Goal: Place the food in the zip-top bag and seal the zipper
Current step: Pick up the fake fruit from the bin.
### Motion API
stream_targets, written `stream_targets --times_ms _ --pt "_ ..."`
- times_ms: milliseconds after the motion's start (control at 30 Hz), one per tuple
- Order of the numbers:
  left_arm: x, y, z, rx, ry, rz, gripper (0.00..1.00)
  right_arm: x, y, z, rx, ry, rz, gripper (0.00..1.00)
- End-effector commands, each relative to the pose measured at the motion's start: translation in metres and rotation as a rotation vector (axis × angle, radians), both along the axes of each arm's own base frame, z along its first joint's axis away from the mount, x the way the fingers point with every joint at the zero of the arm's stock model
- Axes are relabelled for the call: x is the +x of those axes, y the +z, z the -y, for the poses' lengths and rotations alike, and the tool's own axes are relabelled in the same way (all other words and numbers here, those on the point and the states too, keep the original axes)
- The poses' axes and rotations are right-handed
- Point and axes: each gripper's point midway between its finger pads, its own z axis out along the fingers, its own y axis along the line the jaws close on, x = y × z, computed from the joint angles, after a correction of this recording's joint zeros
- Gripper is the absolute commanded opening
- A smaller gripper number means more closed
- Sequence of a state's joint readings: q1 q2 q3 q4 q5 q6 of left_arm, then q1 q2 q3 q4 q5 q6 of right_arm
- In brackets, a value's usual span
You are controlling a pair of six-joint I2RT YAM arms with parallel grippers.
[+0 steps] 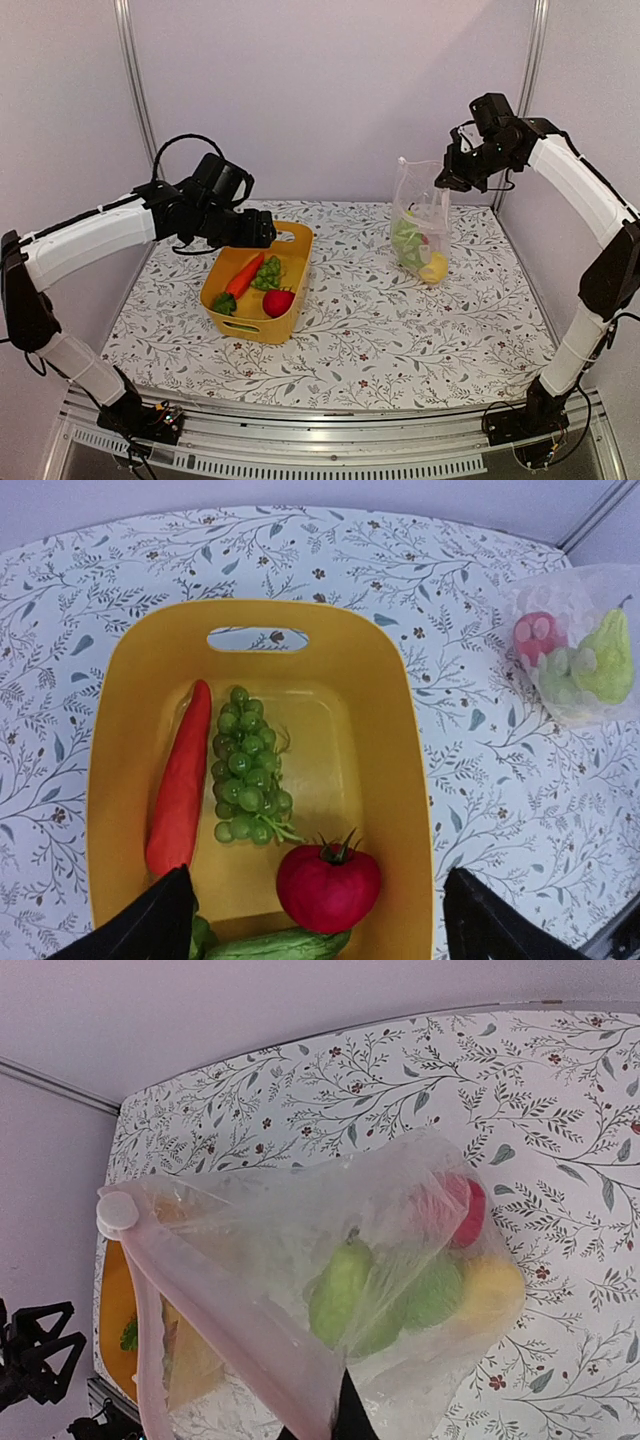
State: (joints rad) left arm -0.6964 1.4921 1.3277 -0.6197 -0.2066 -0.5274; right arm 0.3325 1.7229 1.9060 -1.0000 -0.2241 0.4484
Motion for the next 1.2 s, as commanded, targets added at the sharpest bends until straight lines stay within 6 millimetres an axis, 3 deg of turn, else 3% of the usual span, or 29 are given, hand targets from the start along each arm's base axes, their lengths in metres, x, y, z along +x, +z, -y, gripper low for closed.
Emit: stream_targets --times_ms 0,233,400,700,967,1167 --pt "-0.011 -0.038 -0.012 0.085 0.025 -0.158 0.85 -0.005 -0.023 -0.008 0.01 0.018 -0.032 0.0" --pt "-0.005 -0.079 -0.018 0.147 0.029 -0.276 0.83 -0.027 -0.05 -0.025 0.025 0.077 -0.104 0.0" --pt "0.018 -0.098 -0.018 0.19 0.038 -0.294 0.81 -0.039 -0.061 -0.035 0.033 0.108 -0.129 0.0" --pt "0.066 -0.135 -0.007 0.182 0.052 -0.35 0.71 -0.041 -0.057 -0.036 0.036 0.118 -0.124 0.0" --pt "0.081 -0.172 0.002 0.233 0.068 -0.43 0.64 -0.05 -0.062 -0.032 0.049 0.105 -0.13 0.0" --pt "0.08 -0.19 -0.006 0.296 0.094 -0.478 0.65 -0.05 -0.058 -0.031 0.049 0.102 -0.117 0.0"
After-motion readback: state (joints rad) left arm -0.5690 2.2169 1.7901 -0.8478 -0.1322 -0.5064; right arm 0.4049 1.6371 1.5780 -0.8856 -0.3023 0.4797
